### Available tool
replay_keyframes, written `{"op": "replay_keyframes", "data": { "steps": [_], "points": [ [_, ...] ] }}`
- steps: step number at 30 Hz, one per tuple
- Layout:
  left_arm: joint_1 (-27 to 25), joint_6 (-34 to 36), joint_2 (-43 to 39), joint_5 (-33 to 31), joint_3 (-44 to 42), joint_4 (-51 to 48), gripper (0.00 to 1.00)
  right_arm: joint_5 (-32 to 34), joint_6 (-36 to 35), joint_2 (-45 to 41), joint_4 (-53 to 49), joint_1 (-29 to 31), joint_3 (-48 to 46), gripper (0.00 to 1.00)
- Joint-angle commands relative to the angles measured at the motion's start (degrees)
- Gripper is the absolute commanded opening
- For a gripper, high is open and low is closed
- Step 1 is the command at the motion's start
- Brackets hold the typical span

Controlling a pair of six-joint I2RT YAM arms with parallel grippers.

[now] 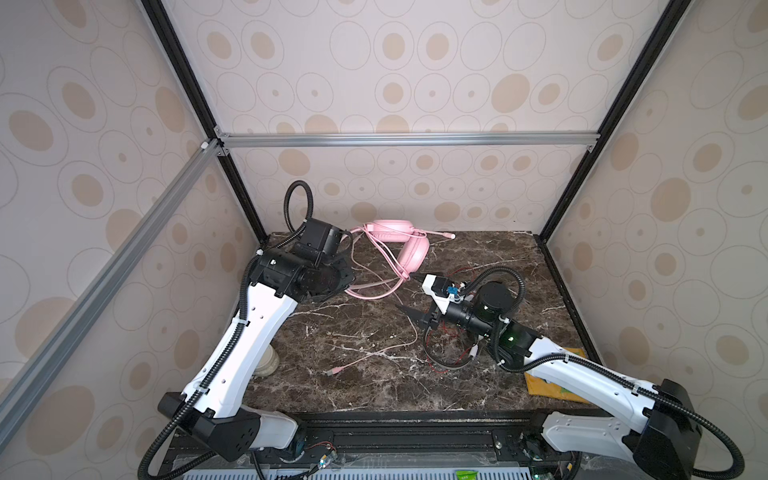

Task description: Wrap the headphones

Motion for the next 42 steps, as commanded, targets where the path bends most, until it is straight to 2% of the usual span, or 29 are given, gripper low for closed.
{"op": "replay_keyframes", "data": {
  "steps": [1, 17, 20, 22, 24, 26, 30, 37, 40, 42],
  "points": [
    [0.1, -1.2, -2.1, 0.9, 1.5, 3.7, 0.00, -1.7, -0.3, 0.7, 1.7, 0.3, 2.1, 0.79],
    [0.1, -1.1, -1.6, 0.6, 2.9, 3.1, 0.00, -5.4, 2.3, 0.3, -1.4, 0.3, 2.4, 0.75],
    [0.1, -0.8, -1.6, -0.4, 2.9, 2.5, 0.00, -4.7, 1.6, -2.0, -2.6, 0.3, 3.4, 0.76],
    [0.1, 0.1, -1.5, -1.6, 2.9, 1.9, 0.00, -1.3, 0.7, -4.9, -7.7, 0.4, 6.2, 0.76],
    [0.1, 2.0, -1.4, -3.1, 2.8, 1.2, 0.00, 5.9, 0.9, -7.1, -20.0, 0.3, 13.9, 0.74],
    [0.1, 4.8, -1.4, -3.7, 2.1, 1.9, 0.00, 10.3, 0.6, -6.1, -36.3, 0.3, 25.7, 0.72],
    [0.1, 9.8, -2.3, -2.5, -1.1, 4.6, 0.00, 14.0, -0.2, 1.5, -62.6, 0.3, 49.5, 0.70],
    [0.0, 14.9, -1.3, -3.1, -2.0, 2.6, 0.00, 16.8, -8.0, 21.8, -94.3, 0.3, 86.4, 0.73],
    [0.0, 15.9, -0.6, -3.3, -2.0, 1.2, 0.00, 14.8, -9.4, 22.5, -91.5, 0.4, 82.4, 0.81],
    [0.0, 16.6, -0.6, -3.4, -2.2, 0.5, 0.00, 15.2, -8.9, 25.8, -94.8, 0.5, 86.1, 0.82]
  ]
}}
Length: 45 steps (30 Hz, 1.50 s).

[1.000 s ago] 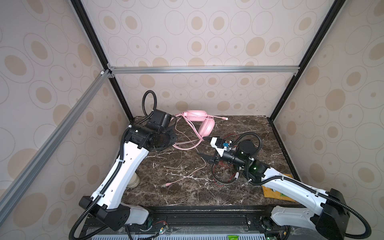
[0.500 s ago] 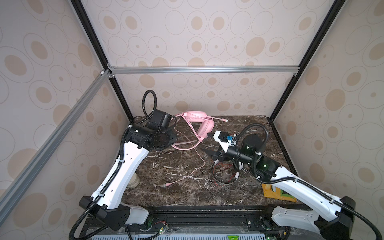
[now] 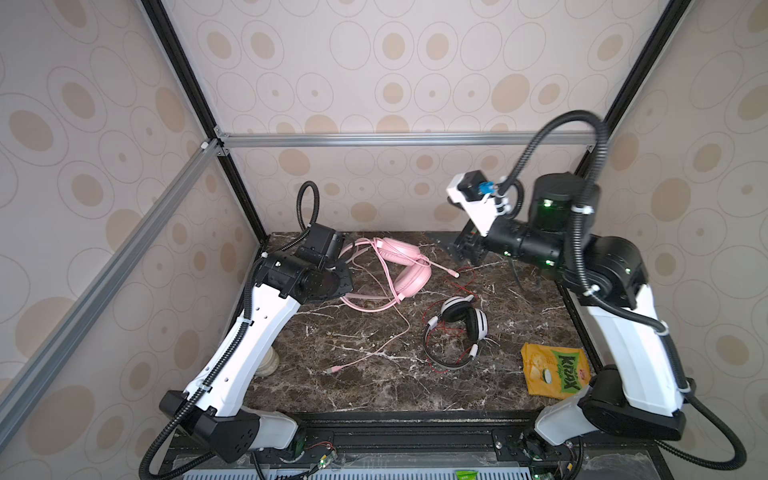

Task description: Wrap the headphones

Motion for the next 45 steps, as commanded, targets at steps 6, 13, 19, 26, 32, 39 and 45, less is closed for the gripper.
{"op": "replay_keyframes", "data": {
  "steps": [6, 13, 19, 26, 32, 39, 45],
  "points": [
    [0.0, 3.6, -1.4, -1.4, -0.5, 1.2, 0.00, 7.9, 3.6, 5.9, -12.3, 0.5, -0.2, 0.79],
    [0.1, 4.7, -1.2, -3.2, -1.5, 0.9, 0.00, 1.3, 10.7, -12.7, 4.4, -4.7, -24.3, 0.81],
    [0.0, 9.4, -0.7, -2.3, 1.4, 1.5, 0.00, -5.5, 18.0, -21.9, 6.7, -13.9, -39.2, 0.80],
    [-0.8, 12.4, 1.0, -1.7, 0.2, 0.0, 0.00, -11.9, 17.3, -25.4, 11.5, -12.8, -45.1, 0.79],
    [-3.4, 11.5, 2.5, -2.4, 0.1, -0.1, 0.00, -0.1, 12.1, -14.7, 5.5, -3.4, -34.4, 0.85],
    [-4.1, 11.0, 2.6, -1.7, 0.3, 0.1, 0.00, 6.4, 7.6, -2.4, -1.6, 2.6, -23.4, 0.92],
    [-4.2, 11.6, 2.8, -1.6, 1.1, -0.3, 0.00, 9.7, 6.3, 1.9, -4.3, 3.9, -20.9, 0.91]
  ]
}}
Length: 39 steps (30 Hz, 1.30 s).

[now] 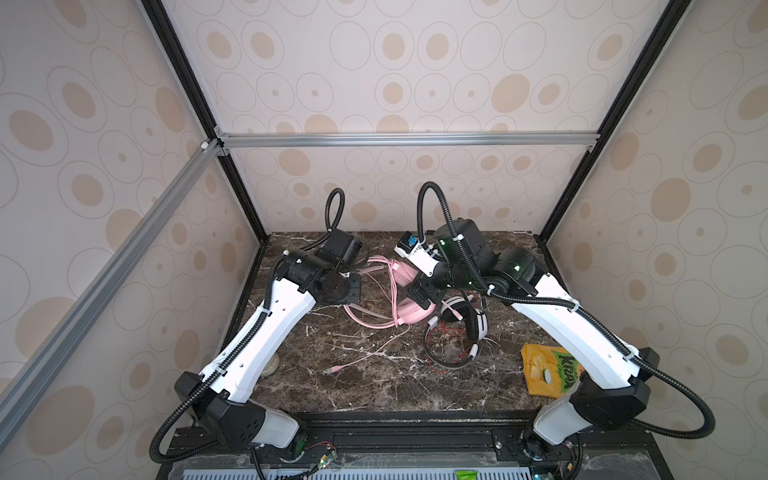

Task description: Wrap the headphones

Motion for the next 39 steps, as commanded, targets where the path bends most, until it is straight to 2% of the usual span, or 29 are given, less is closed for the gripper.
{"op": "replay_keyframes", "data": {
  "steps": [1, 10, 14, 18, 22, 27, 33, 39],
  "points": [
    [-0.3, 0.3, -0.7, 1.5, 2.6, 1.0, 0.00, 4.3, -2.3, 0.7, -4.2, 0.4, 1.8, 0.91],
    [-0.5, 3.1, -0.5, 4.1, 2.4, 1.5, 0.00, 11.6, -8.1, 1.6, -4.2, 0.4, 0.9, 0.88],
    [-0.7, 3.8, -0.6, 4.8, 2.6, 1.5, 0.00, 10.6, -12.1, 0.7, -2.6, 0.3, -1.1, 0.87],
    [-1.2, 4.7, -0.7, 5.6, 2.4, 1.7, 0.00, 9.9, -15.2, -0.4, -1.2, 0.4, -3.2, 0.81],
    [-2.0, 5.8, -0.7, 5.0, 2.1, 1.5, 0.00, 14.5, -18.0, -1.6, 0.0, 0.4, -5.1, 0.73],
    [-2.4, 6.1, -0.7, 3.9, 1.8, 1.1, 0.00, 18.3, -21.9, -5.6, 3.4, 0.8, -9.1, 0.70],
    [-3.2, 7.0, -0.5, 3.6, 2.3, 0.7, 0.00, 18.9, -27.1, -10.1, 4.1, 0.9, -13.1, 0.65],
    [-3.9, 7.7, -0.6, 4.5, 3.0, 0.8, 0.00, 18.0, -27.7, -12.8, 3.6, 0.9, -15.2, 0.64]
  ]
}}
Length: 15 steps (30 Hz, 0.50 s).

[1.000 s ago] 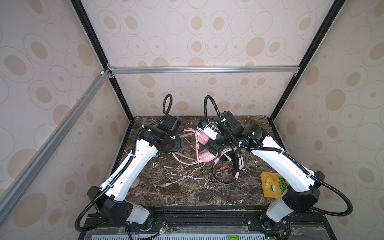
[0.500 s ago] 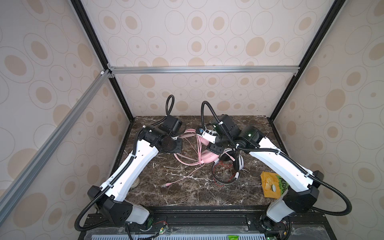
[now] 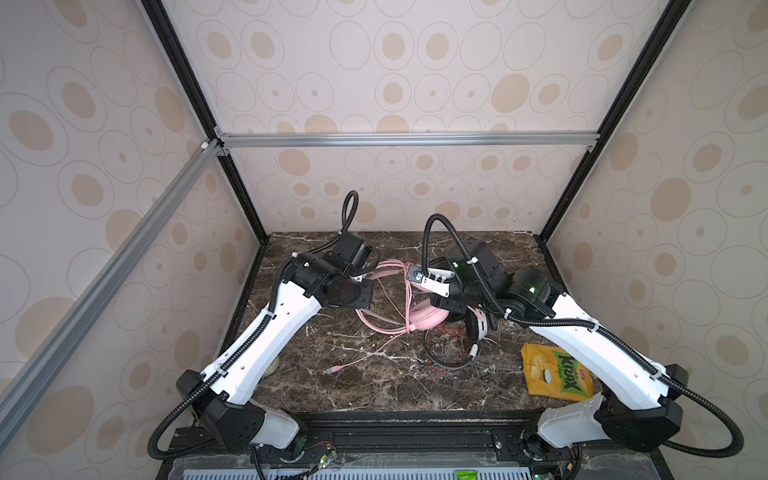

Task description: Wrap the headphones

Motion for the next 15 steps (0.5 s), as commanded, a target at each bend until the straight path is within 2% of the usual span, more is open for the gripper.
{"op": "replay_keyframes", "data": {
  "steps": [1, 6, 9, 13, 15],
  "points": [
    [-0.3, 2.6, -0.4, 1.1, 3.0, -0.6, 0.00, 3.7, -2.4, -1.6, -0.7, -0.2, -1.0, 0.64],
    [-1.2, 2.7, -0.4, 1.3, 3.6, -0.9, 0.00, 7.7, -2.9, -1.7, 0.7, -0.3, -1.7, 0.64],
    [-1.3, 1.9, -0.6, 0.4, 3.4, -1.0, 0.00, 7.0, -2.1, -1.9, 0.2, -0.3, -1.4, 0.68],
    [-1.3, 0.4, -0.5, -1.1, 3.2, -1.0, 0.00, 0.2, 1.3, -3.8, -1.2, -0.3, -0.5, 0.76],
    [-1.2, -0.3, -0.3, -2.0, 3.3, -1.0, 0.00, -7.2, 3.3, -5.8, -1.7, -0.5, -0.3, 0.81]
  ]
}}
